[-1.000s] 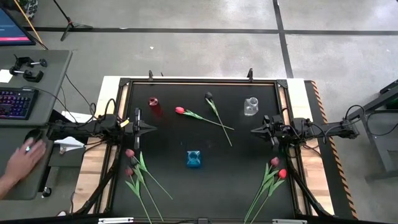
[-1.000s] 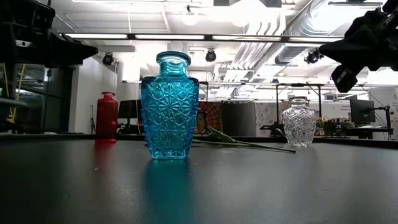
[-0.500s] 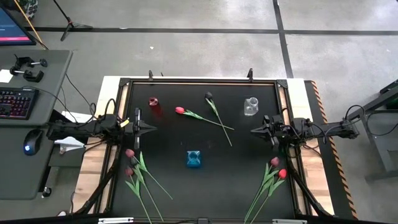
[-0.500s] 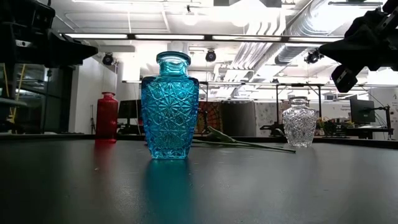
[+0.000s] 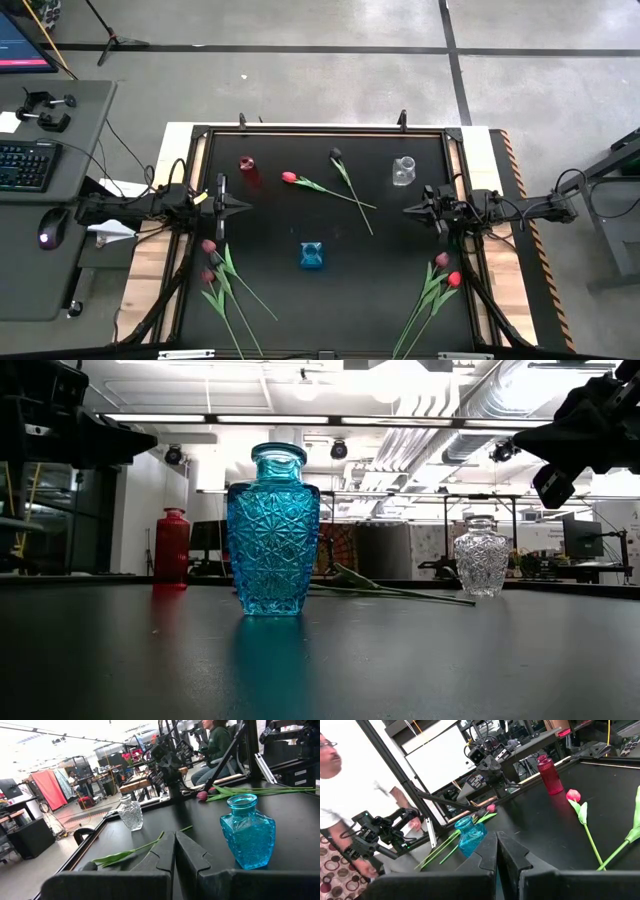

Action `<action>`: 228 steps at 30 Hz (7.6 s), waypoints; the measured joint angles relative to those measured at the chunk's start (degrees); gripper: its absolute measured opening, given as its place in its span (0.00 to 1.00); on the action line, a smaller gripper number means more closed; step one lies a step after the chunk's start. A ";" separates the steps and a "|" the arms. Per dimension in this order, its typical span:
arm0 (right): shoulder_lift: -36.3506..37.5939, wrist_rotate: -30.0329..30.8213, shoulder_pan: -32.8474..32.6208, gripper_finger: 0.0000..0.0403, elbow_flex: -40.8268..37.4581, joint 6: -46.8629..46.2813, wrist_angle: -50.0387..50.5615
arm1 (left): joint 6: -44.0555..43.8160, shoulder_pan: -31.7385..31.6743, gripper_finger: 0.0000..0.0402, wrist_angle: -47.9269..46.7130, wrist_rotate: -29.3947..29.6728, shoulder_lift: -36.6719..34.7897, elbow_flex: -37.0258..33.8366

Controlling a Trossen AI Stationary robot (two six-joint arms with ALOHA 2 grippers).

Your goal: Sort flowers into vase by color

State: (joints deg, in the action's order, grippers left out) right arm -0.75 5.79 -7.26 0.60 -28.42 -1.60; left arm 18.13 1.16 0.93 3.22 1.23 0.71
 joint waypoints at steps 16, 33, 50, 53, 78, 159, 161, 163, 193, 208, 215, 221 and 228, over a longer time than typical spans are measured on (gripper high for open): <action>0.00 0.00 0.00 0.00 -0.01 0.00 0.00 | 0.00 -0.01 0.00 0.02 -0.02 0.00 -0.02; 0.00 0.01 0.01 0.00 -0.01 -0.01 0.01 | 0.00 0.00 0.00 0.00 -0.01 -0.01 -0.02; 0.00 0.00 0.02 0.00 -0.02 0.00 0.00 | -11.51 0.06 0.00 19.76 -2.59 0.02 -0.04; 0.00 0.01 0.01 0.00 0.00 0.00 0.01 | -22.88 0.05 0.00 36.80 -0.53 0.00 -0.04; 0.02 0.00 0.02 0.00 -0.02 0.00 0.00 | -46.46 21.19 0.00 -44.25 -32.74 55.11 43.19; 0.01 0.01 0.00 0.00 0.00 -0.01 0.01 | -67.51 -0.44 0.00 -57.74 -6.08 59.65 66.60; 0.00 0.00 0.02 0.00 -0.01 -0.01 0.00 | -67.74 -1.81 0.00 -55.45 -10.12 59.40 64.39; 0.02 0.02 0.00 0.00 -0.02 0.00 0.00 | -64.59 -2.78 0.00 -54.50 -11.15 59.21 63.20; 0.00 0.00 0.02 0.00 0.00 -0.01 0.02 | -7.04 29.94 0.00 -53.90 -4.62 86.12 47.32; 0.00 0.01 0.02 0.00 -0.02 -0.01 0.01 | -17.69 28.77 0.38 -54.82 -8.14 87.78 50.93; 0.02 0.00 0.02 0.00 -0.02 -0.02 0.02 | -43.84 25.07 0.50 -65.78 -9.18 82.57 57.83; 0.02 0.00 0.00 0.00 -0.02 0.00 0.02 | -97.84 28.70 0.50 -51.40 -2.23 71.45 51.91; 0.02 0.02 0.01 0.00 0.00 0.00 0.00 | -131.20 34.98 0.44 -47.02 9.05 73.18 46.43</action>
State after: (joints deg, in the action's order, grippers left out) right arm -0.73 5.80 -7.26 0.60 -28.42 -1.60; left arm -113.07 36.15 -46.09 12.27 74.41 47.14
